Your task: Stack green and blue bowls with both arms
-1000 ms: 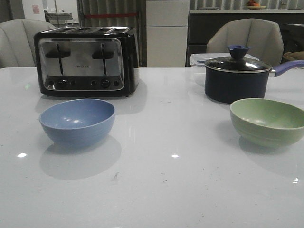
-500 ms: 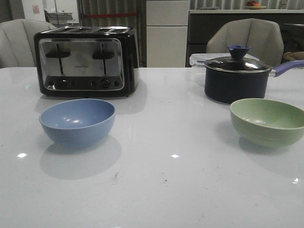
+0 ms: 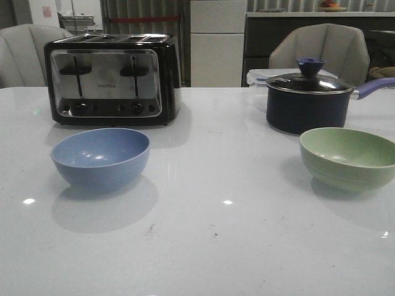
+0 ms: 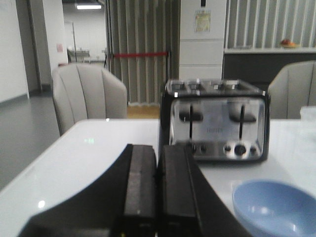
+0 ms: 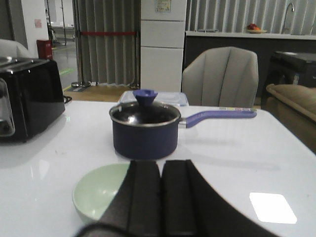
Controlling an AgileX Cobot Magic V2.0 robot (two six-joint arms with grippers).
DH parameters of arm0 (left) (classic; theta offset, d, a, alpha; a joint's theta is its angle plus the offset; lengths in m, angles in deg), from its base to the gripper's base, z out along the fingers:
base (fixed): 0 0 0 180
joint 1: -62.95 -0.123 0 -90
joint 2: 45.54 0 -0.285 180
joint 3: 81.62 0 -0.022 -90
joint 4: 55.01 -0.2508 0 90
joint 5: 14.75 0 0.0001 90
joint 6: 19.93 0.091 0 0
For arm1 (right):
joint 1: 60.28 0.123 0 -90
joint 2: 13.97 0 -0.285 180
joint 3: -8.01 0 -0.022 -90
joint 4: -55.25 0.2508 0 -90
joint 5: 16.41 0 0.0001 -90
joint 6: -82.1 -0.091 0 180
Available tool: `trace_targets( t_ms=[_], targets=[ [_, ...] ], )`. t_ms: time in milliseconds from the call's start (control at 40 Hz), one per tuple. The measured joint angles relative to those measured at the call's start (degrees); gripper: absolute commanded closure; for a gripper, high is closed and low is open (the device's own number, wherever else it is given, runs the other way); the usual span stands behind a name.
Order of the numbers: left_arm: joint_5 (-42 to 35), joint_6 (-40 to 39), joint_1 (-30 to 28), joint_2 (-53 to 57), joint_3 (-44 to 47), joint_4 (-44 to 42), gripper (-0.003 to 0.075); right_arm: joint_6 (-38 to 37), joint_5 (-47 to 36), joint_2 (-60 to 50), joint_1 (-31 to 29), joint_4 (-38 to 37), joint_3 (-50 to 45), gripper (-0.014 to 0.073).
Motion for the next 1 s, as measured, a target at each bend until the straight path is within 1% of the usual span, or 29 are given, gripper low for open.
trace_targets(
  t_ms=[125, 225, 400, 525, 600, 775, 1000],
  targets=[
    [3.4, 0.0, 0.0, -0.1, -8.3, 0.0, 0.0627, 0.0, 4.9, 0.5, 0.0, 0.0, 8.7, 0.0536],
    [8.1, 0.0, 0.0, -2.4, -16.1, 0.0, 0.0627, 0.0, 9.9, 4.2, 0.0, 0.0, 16.1, 0.0536],
    [19.6, 0.0, 0.0, -11.2, -29.0, 0.0, 0.0627, 0.0, 18.8, 13.6, 0.0, 0.0, 27.3, 0.0536],
    [29.0, 0.0, 0.0, -18.4, -35.1, 0.0, 0.0627, 0.0, 25.7, 20.6, 0.0, 0.0, 33.2, 0.0536],
    [32.8, 0.0, 0.0, -22.2, -36.3, 0.0, 0.0627, -0.4, 29.0, 24.3, 0.0, 0.0, 34.9, 0.0536],
    [38.2, 0.0, 0.0, -29.3, -36.5, 0.0, 0.0627, 0.0, 34.5, 32.9, 0.0, 0.0, 35.2, 0.0536],
    [40.8, 0.0, 0.0, -35.8, -36.5, 0.0, 0.0627, 0.0, 37.0, 42.5, 0.0, 0.0, 35.2, 0.0536]
  ],
)
